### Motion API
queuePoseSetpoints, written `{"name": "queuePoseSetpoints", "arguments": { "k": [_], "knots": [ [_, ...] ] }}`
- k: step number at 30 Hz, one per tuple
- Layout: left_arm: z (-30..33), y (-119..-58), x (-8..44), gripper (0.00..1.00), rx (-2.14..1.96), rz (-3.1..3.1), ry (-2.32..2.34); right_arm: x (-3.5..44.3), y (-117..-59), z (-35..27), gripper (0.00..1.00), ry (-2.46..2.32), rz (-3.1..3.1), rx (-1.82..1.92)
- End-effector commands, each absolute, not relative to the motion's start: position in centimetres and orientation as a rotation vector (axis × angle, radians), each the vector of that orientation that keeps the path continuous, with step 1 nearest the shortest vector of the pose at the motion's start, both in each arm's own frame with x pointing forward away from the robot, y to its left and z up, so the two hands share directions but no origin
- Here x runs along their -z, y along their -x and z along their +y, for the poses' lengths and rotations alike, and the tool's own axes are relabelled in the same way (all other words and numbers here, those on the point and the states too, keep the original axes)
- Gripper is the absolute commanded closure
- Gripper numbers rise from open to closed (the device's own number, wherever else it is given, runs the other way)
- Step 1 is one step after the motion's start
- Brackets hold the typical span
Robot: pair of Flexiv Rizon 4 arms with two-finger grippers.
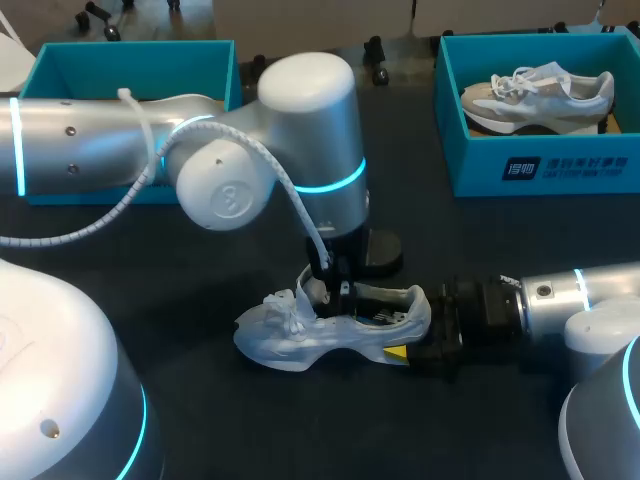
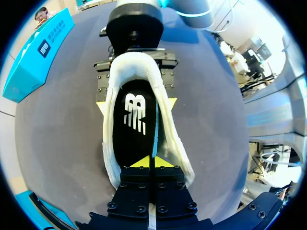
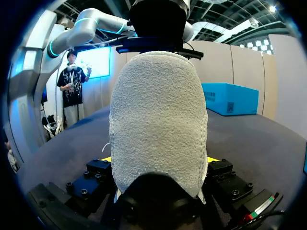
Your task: Take the shoe out of the shoebox, open the shoe tongue, remove and reinsert the insole, then place the shoe into the shoebox
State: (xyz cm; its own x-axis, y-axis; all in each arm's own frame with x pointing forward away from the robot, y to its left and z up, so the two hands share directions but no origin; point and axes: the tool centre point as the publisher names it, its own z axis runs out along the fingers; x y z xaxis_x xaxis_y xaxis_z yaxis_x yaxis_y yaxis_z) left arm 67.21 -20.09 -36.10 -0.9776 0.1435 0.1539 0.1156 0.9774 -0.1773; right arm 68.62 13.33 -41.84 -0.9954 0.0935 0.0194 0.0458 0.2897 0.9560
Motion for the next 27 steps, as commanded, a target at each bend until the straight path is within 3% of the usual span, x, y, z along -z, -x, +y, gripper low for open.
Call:
{"name": "queuePoseSetpoints", "arguments": {
  "k": [1,27],
  "knots": [
    [-19.2,-67.4,35.3,1.0,-0.326,-2.92,0.217,41.7,-68.6,13.5,1.0,-0.138,2.496,-1.834],
    [-18.9,-67.4,32.6,1.0,-0.551,-2.787,0.217,41.7,-68.6,13.5,1.0,-0.138,2.496,-1.834]
  ]
}}
